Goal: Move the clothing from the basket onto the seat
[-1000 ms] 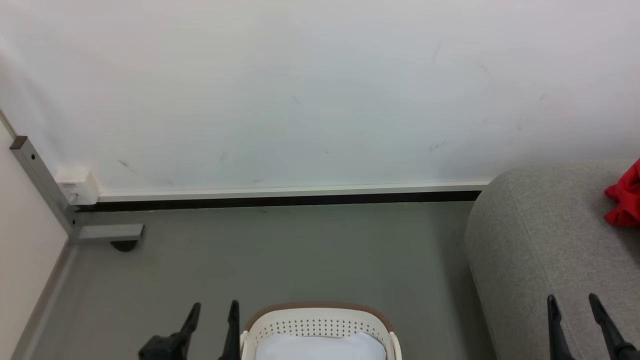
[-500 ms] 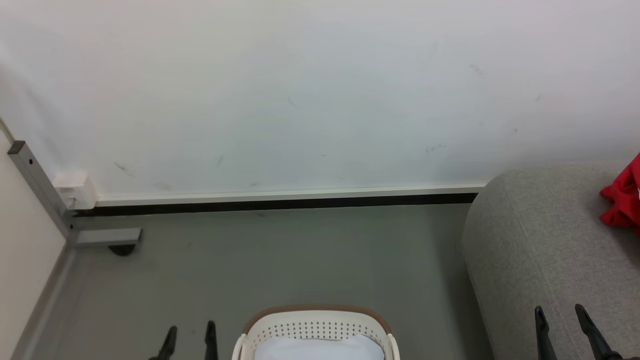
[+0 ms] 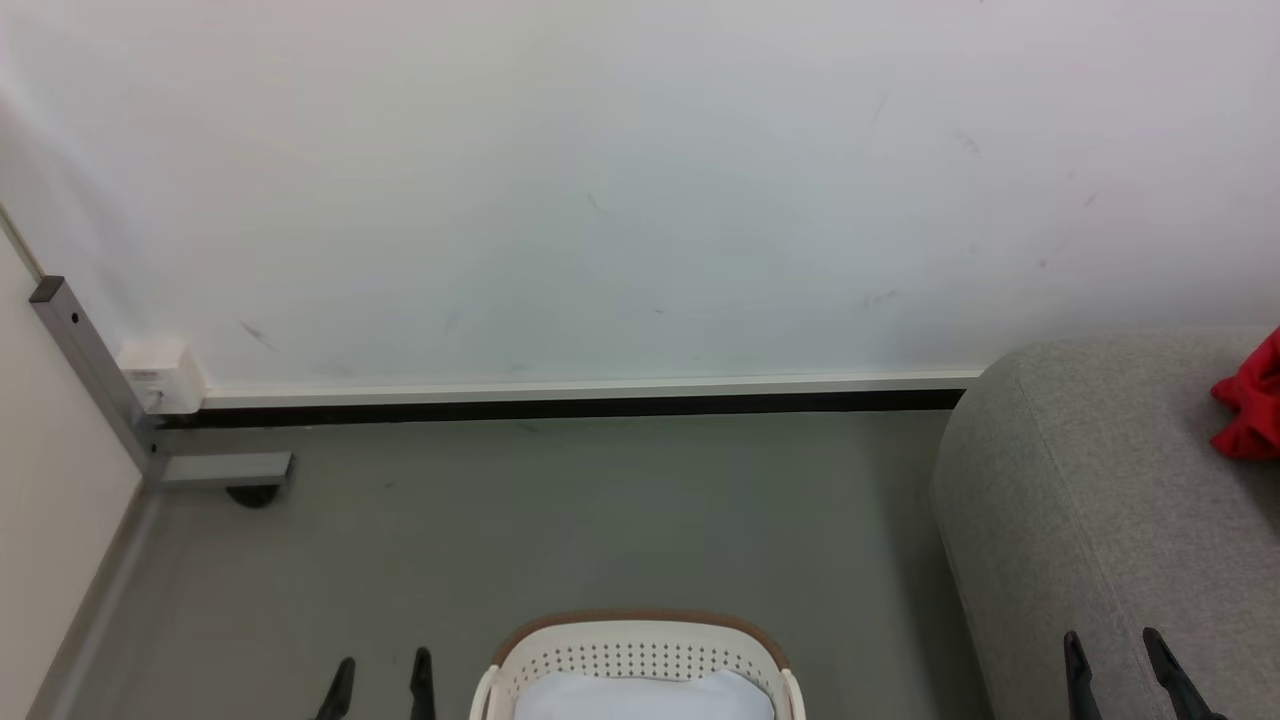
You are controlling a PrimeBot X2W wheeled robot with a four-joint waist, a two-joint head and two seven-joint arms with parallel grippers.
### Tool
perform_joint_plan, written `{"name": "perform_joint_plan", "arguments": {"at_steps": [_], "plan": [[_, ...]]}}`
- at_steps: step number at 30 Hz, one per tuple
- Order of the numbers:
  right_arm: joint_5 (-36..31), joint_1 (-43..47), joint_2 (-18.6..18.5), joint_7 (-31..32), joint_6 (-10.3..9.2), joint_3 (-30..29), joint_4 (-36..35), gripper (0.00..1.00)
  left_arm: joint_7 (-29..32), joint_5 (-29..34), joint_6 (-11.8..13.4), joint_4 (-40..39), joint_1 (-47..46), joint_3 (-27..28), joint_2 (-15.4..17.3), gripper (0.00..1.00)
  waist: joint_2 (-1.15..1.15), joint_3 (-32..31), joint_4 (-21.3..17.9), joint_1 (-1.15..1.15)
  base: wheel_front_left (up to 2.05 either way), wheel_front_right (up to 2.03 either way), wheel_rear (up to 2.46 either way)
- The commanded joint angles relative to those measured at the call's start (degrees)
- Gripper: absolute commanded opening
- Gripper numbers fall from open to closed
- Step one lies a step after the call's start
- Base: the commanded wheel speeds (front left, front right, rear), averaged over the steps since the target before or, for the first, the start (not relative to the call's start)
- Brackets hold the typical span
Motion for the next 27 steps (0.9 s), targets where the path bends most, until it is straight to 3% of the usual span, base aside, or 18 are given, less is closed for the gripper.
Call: {"name": "perform_joint_plan", "arguments": {"at_steps": [1,2,3,7,27], "plan": [[0.2,-0.1,0.0,-0.2,-0.13,0.1,0.3,1.00,0.0,0.6,-0.2,0.2,0.1,0.3,0.0,1.00,0.00,0.0,0.1,0.00,0.00,0.00,0.00],[0.3,-0.1,0.0,-0.2,-0.14,0.3,0.4,1.00,0.0,0.9,-0.3,0.3,0.1,0.5,-0.2,1.00,0.00,-0.1,0.2,0.00,0.00,0.00,0.00],[0.1,0.0,0.0,0.0,0.01,0.4,0.4,0.00,0.0,0.0,-0.3,0.3,0.0,0.3,-0.2,0.00,0.00,-0.1,0.2,0.00,0.00,0.00,0.00],[0.6,0.1,0.5,0.6,0.01,0.3,2.4,0.00,0.3,-0.6,-0.4,2.1,0.7,0.3,-0.4,0.00,0.00,0.0,0.2,0.00,0.00,0.00,0.00],[23.0,-2.6,0.3,6.0,-0.01,-0.2,1.2,0.00,5.8,-20.6,-3.7,1.4,-2.2,4.0,-0.8,0.00,0.00,0.9,0.7,0.00,0.00,0.00,0.00]]}}
